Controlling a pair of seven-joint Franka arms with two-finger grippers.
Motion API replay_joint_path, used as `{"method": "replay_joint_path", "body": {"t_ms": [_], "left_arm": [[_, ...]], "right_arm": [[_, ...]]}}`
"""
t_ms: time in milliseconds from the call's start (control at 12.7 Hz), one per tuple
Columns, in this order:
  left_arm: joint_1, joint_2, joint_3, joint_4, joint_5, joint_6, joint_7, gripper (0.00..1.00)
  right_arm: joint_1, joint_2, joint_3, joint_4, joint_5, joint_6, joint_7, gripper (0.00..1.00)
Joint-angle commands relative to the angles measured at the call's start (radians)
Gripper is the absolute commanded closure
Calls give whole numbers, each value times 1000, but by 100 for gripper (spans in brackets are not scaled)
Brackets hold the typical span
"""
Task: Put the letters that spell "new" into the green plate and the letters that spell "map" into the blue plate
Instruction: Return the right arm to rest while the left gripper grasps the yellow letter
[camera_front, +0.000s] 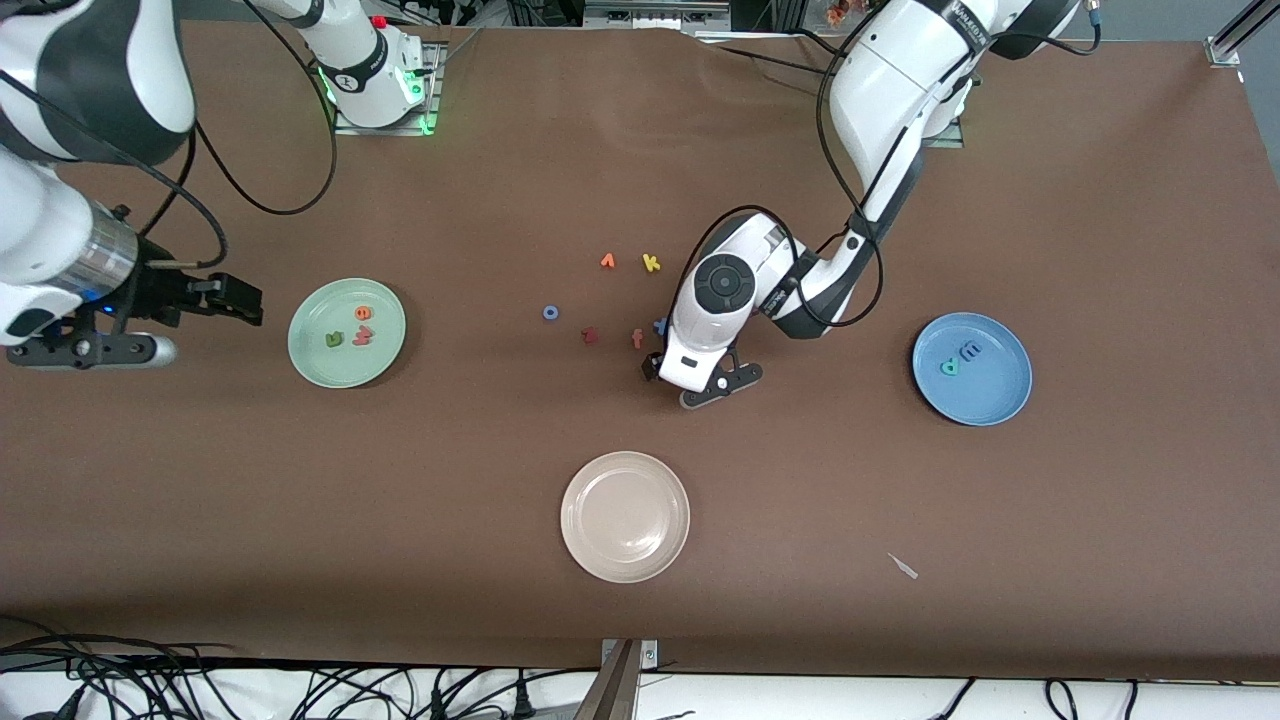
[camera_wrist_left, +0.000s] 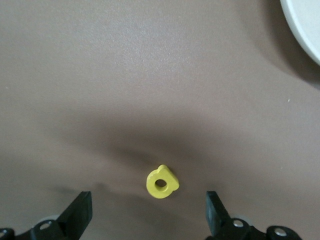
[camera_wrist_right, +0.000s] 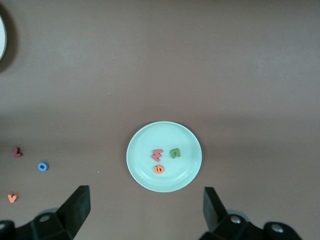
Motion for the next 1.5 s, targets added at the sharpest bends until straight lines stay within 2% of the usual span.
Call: {"method": "replay_joint_path", "body": {"t_ms": [0, 158, 237, 316, 395, 474, 553, 790, 1422], "left_arm": [[-41, 38, 36, 59, 8, -18, -90, 0], [-55, 49, 52, 72, 10, -16, -142, 0], [-55, 50, 52, 73, 10, -16, -179, 0], [-57, 49, 53, 73, 10, -16, -202, 0], [-61, 50, 53, 73, 10, -16, -212, 0], [-63, 50, 53, 73, 10, -18, -228, 0], [-66, 50, 53, 73, 10, -16, -247, 0], [-72, 50, 56, 73, 10, -16, -278, 6], [-106, 60, 92, 73, 10, -16, -304, 36]], "right_arm": [[-131, -34, 109, 5, 22, -22, -14, 0], [-288, -73, 211, 2, 25, -24, -31, 0], [-364, -85, 301, -2, 14, -36, -63, 0], [-417, -99, 370, -4, -38, -41, -89, 0], [-429, -125, 427, -16, -132, -41, -74, 0], [-433, -157, 464, -60, -182, -32, 5, 0], [-436, -186, 472, -106, -186, -15, 94, 0], [-516, -269, 568, -225, -186, 85, 109, 0], [-548, -268, 555, -199, -160, 70, 64, 0]]}}
